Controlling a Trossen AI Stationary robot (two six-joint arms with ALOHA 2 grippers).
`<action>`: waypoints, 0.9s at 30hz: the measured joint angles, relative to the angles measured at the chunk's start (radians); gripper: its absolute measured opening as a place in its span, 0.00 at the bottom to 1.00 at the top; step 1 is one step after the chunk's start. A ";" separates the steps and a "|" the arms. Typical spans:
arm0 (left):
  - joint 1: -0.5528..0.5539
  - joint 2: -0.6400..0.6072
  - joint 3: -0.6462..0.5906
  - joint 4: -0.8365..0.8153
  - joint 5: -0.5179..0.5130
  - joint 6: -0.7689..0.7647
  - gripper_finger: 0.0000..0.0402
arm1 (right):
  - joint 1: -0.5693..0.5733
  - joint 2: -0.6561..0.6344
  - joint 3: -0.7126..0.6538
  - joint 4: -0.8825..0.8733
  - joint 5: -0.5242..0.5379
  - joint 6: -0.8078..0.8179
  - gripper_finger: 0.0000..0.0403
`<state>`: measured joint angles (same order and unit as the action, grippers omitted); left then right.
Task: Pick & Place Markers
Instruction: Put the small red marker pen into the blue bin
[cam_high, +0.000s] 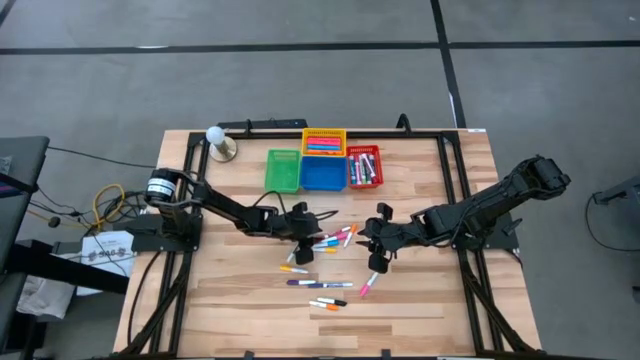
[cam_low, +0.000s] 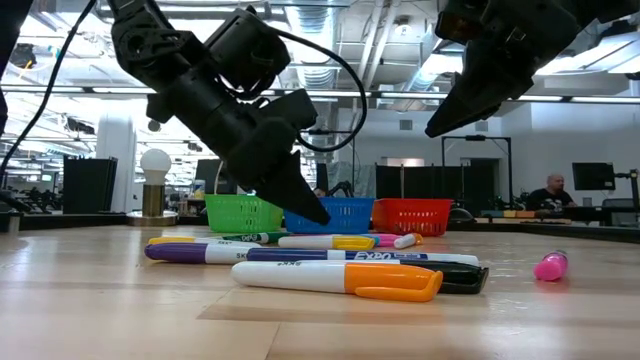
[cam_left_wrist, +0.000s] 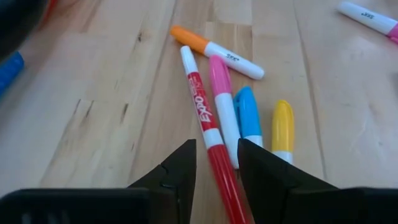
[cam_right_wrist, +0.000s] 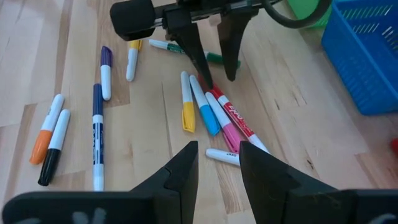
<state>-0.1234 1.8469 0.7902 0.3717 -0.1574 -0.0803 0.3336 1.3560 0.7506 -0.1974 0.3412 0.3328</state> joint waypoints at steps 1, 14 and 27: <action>0.001 0.000 0.000 0.000 0.000 -0.001 0.29 | 0.000 0.000 0.000 0.000 0.000 0.000 0.27; 0.000 0.000 0.000 -0.027 -0.001 -0.002 0.29 | 0.000 0.000 0.000 0.000 0.000 0.000 0.27; 0.000 0.006 0.000 -0.041 -0.001 -0.014 0.29 | 0.000 0.000 0.000 0.002 0.002 0.000 0.27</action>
<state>-0.1230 1.8532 0.7898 0.3308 -0.1588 -0.0944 0.3336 1.3560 0.7506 -0.1958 0.3431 0.3328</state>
